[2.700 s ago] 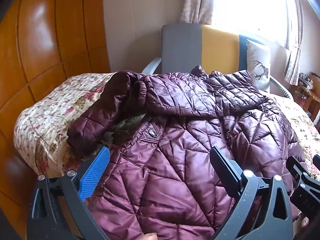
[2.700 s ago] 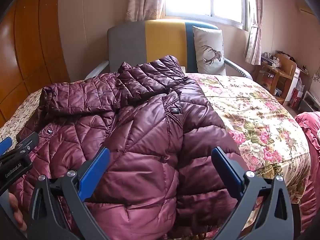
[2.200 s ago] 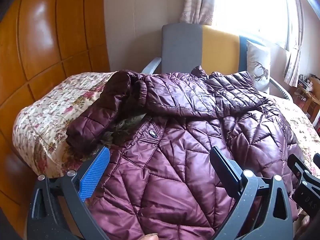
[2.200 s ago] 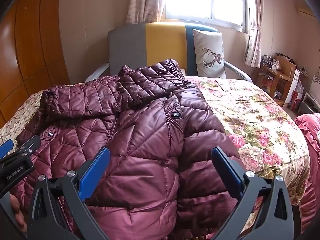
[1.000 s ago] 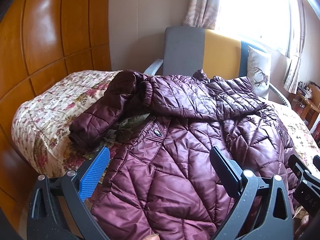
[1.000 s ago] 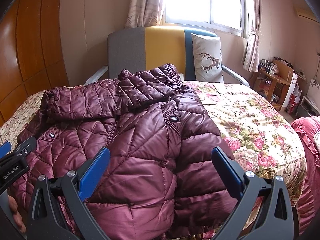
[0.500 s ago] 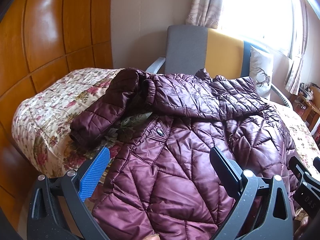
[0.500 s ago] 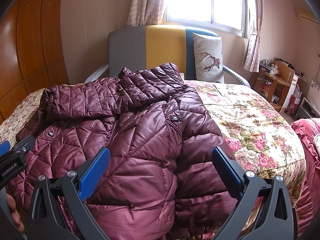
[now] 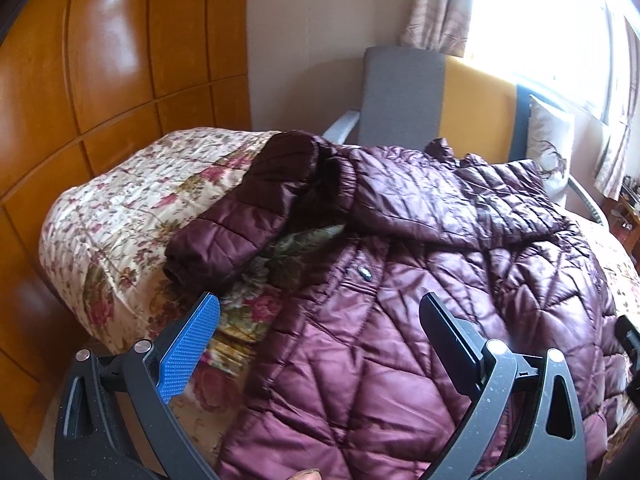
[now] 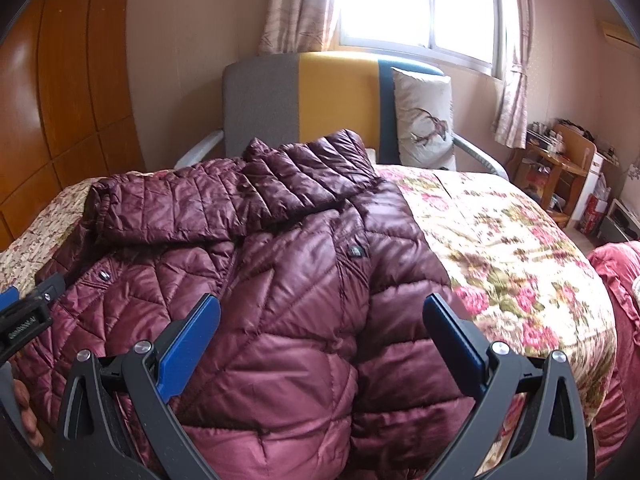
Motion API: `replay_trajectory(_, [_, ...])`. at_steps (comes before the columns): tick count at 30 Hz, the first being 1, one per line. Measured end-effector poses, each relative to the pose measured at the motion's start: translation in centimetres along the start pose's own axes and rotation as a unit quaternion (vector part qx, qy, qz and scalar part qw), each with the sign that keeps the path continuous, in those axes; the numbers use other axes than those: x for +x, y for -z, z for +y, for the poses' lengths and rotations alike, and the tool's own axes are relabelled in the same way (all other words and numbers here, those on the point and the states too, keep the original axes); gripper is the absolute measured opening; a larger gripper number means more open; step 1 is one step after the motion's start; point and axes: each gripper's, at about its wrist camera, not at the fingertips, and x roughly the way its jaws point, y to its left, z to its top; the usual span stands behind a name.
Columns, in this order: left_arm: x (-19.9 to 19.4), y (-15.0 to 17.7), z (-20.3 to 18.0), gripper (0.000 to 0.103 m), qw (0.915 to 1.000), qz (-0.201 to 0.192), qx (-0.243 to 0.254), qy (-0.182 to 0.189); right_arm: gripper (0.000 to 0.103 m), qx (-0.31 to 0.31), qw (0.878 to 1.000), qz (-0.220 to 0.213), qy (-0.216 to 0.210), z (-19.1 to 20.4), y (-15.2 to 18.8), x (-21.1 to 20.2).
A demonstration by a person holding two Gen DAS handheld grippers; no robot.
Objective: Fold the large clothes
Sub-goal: 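Grasp a jacket sleeve cuff with the left gripper while the right gripper grasps the other cuff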
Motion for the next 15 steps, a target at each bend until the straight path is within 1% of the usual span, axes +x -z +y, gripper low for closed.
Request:
replay_trajectory(4, [0.9,-0.2,1.1,0.099,0.9999,0.008,-0.010,-0.011,0.101,-0.033,0.999,-0.009,-0.031,1.0,-1.7,0.1])
replay_trajectory(8, [1.7,-0.4,2.2,0.099,0.9995,0.015,-0.018,-0.022,0.101,-0.079,0.994,-0.013,-0.071,2.6,-3.6,1.0])
replay_trajectory(10, [2.1,-0.6,2.7,0.099,0.9993,0.020,-0.022,-0.024,0.101,-0.096,0.990,-0.003,-0.101,3.5,-4.6,1.9])
replay_trajectory(12, [2.6,-0.9,3.4,0.099,0.9991,0.028,-0.026,-0.018,0.101,-0.123,0.983,0.012,-0.134,4.7,-5.9,3.2])
replay_trajectory(14, [3.5,-1.3,5.0,0.099,0.9977,0.046,-0.049,-0.005,0.101,-0.155,0.976,0.018,-0.152,6.2,-6.9,4.6])
replay_trajectory(15, [4.0,-1.5,6.3,0.099,0.9960,0.055,-0.070,0.000,0.100,-0.176,0.971,0.021,-0.160,7.2,-7.5,5.4])
